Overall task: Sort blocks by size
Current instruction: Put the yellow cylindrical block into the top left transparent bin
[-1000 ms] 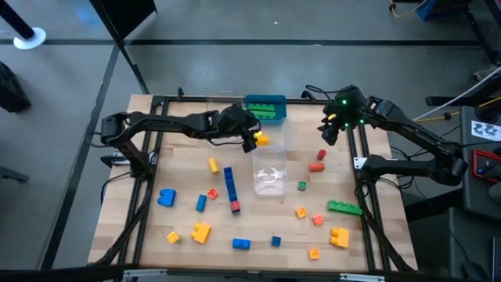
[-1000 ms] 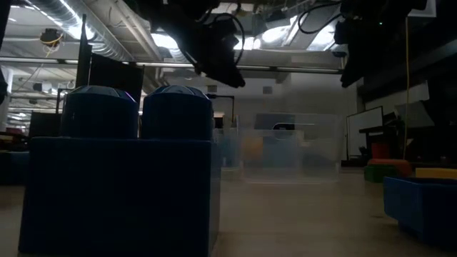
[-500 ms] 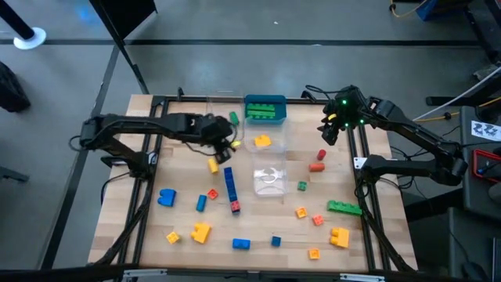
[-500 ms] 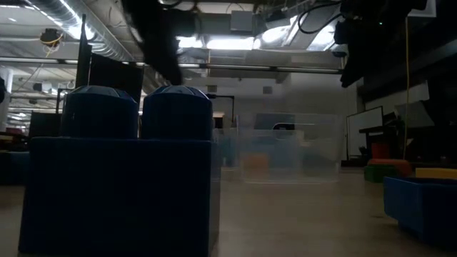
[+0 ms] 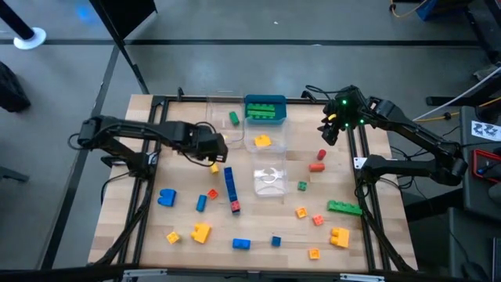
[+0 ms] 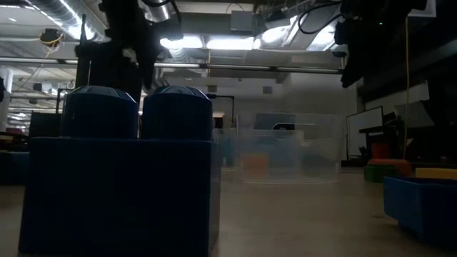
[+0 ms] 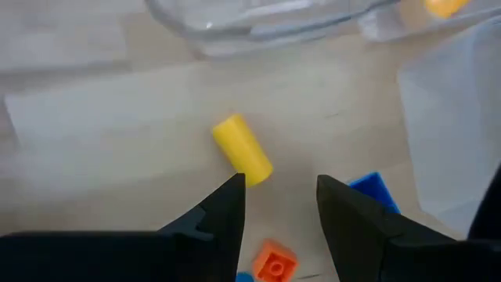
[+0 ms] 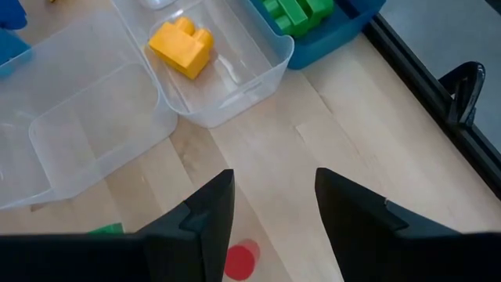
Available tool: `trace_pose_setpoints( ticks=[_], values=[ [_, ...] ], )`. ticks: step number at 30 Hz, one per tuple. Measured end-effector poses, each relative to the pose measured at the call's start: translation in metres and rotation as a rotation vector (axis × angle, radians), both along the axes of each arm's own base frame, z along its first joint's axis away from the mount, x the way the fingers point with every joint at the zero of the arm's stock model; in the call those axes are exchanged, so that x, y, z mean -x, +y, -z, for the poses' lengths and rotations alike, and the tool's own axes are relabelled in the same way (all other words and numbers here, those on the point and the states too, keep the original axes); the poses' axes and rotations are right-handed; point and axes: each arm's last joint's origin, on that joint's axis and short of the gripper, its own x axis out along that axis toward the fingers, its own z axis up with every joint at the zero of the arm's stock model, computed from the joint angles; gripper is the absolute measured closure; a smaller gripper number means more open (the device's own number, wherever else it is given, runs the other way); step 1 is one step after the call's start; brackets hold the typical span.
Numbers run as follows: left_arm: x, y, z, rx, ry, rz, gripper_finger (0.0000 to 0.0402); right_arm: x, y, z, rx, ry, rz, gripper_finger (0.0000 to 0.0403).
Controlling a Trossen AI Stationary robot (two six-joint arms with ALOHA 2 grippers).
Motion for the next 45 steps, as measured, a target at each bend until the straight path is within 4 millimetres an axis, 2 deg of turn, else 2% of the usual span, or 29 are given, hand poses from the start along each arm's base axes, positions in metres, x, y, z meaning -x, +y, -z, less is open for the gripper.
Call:
trace_pose_setpoints(
  ticks=[12,28,39,45],
  values=[
    [0.006,-0.018,0.044,0.090,-0.031,-0.214,0.0259,0.000,0.000,0.000,-0.001,0.001,0.000,0.0221],
    [0.015,-0.004,0.100,0.109,-0.140,-0.305,0.0259,0.002,0.001,0.002,-0.016,0.021,0.000,0.0221],
    [0.024,0.007,0.124,0.100,-0.175,-0.319,0.0259,0.002,0.001,0.002,-0.016,0.021,0.000,0.0221],
    [0.026,0.010,0.126,0.092,-0.156,-0.270,0.0259,0.002,0.001,0.002,-0.016,0.021,0.000,0.0221]
  ],
)
